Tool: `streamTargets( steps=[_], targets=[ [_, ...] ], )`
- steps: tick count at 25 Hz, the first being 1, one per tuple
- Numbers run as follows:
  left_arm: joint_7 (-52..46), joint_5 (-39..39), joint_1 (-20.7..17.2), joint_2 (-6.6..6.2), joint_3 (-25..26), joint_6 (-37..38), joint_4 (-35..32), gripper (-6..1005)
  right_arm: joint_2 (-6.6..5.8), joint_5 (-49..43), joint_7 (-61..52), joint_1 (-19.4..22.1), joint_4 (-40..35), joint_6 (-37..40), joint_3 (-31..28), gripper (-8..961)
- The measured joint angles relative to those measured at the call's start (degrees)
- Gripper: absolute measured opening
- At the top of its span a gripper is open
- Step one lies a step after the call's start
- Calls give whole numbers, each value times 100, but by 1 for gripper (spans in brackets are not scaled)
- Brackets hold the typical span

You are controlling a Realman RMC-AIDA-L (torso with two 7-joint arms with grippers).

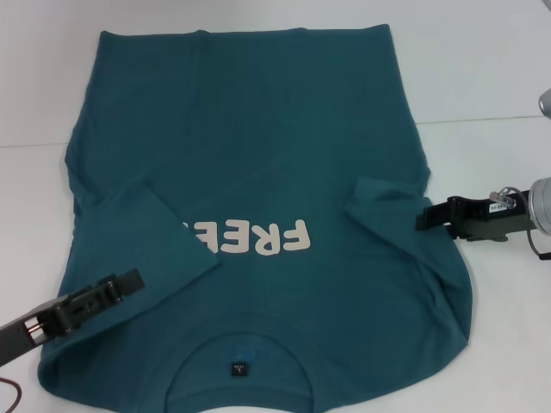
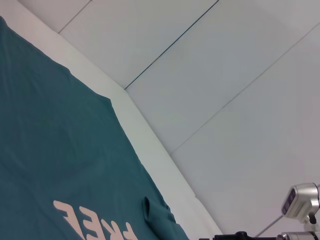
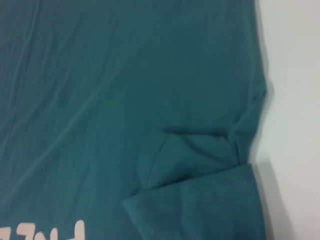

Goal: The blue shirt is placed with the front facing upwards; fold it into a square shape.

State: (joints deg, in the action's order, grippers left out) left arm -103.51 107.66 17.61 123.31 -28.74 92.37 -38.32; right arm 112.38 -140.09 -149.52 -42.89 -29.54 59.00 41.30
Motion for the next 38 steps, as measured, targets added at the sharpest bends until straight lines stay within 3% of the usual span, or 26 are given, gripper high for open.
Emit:
streamTargets(
  steps=[16,34,38],
  targets=[
    [-3,0,14,0,0,-47,0,876,89,204,103,-94,3,-373,61,553],
    [-2,-3,15,0,0,-53,0,876,47,156,112,-134,147,-362,98,552],
    [-2,-5,15,0,0,-53,0,876,62,120,158,-164,146,-366,223,435]
  ],
)
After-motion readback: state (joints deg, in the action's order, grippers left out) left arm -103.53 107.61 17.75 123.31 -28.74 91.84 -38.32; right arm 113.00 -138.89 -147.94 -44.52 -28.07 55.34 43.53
